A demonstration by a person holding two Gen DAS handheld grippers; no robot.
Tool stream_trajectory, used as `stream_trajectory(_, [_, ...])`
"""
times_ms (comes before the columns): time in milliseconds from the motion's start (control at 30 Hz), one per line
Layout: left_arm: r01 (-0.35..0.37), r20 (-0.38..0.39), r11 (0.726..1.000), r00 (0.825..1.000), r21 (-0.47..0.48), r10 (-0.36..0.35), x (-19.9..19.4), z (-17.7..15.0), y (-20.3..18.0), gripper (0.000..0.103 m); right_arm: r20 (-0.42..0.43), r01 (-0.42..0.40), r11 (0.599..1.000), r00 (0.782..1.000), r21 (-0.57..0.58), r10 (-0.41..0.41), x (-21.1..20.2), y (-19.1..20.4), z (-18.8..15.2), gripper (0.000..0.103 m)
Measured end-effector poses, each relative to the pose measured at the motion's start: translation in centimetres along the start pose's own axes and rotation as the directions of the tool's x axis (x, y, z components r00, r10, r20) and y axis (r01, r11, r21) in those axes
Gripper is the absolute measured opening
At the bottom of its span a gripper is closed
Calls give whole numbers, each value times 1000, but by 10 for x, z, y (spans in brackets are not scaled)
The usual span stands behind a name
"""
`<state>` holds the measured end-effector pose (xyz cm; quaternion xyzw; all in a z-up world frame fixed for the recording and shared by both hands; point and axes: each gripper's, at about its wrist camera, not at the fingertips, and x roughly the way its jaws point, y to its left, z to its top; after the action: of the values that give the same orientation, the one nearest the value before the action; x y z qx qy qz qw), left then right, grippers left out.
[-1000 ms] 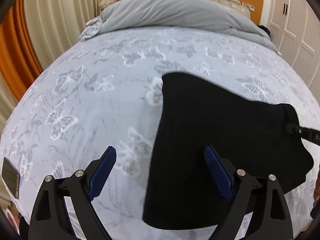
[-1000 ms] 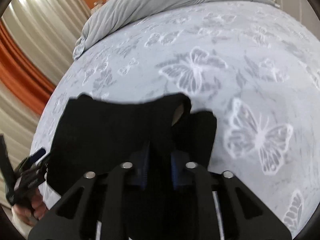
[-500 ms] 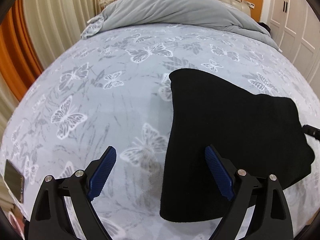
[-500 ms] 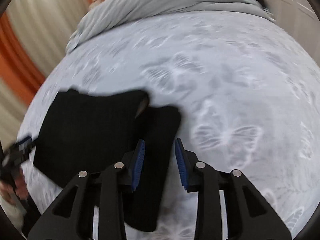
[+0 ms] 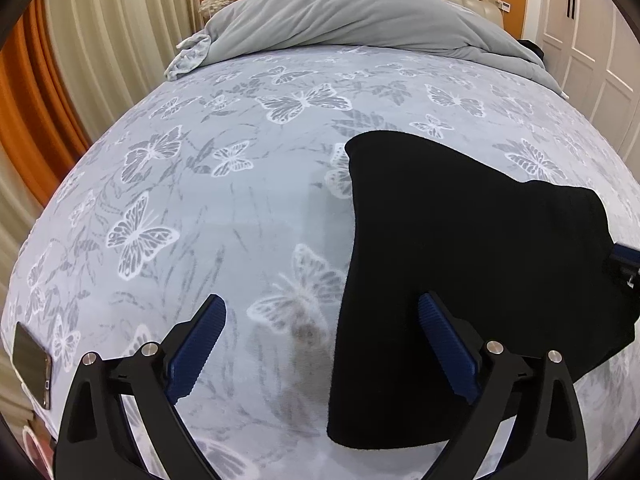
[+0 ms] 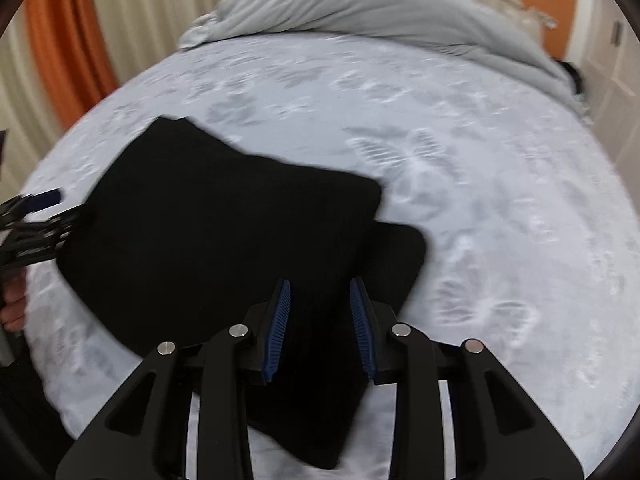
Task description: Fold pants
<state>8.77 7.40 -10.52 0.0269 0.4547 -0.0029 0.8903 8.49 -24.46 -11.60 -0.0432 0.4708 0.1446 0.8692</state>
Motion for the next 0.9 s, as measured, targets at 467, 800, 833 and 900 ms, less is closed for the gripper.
stream_trajectory(467, [31,-14,999,999,-30,-32,-1,0,1,96,-1,-152,955,987,254,158,14,-29,-6,42])
stream_trajectory(800, [128,16,991,992,-40,-127,-10,2,-14,96,61,69,988,995,136,-78,-26,-31,-11,27])
stream_trajectory(833, [115,-7,993,993,-30,-116,-2,0,-17,96,-16,70,985,998,156,-69,-9,-38,-18,33])
stream_trajectory(900, [113,-62,993,991,-31,-115,14,-3,-19,96,15,34,971,999,235,-38,-16,-51,-24,47])
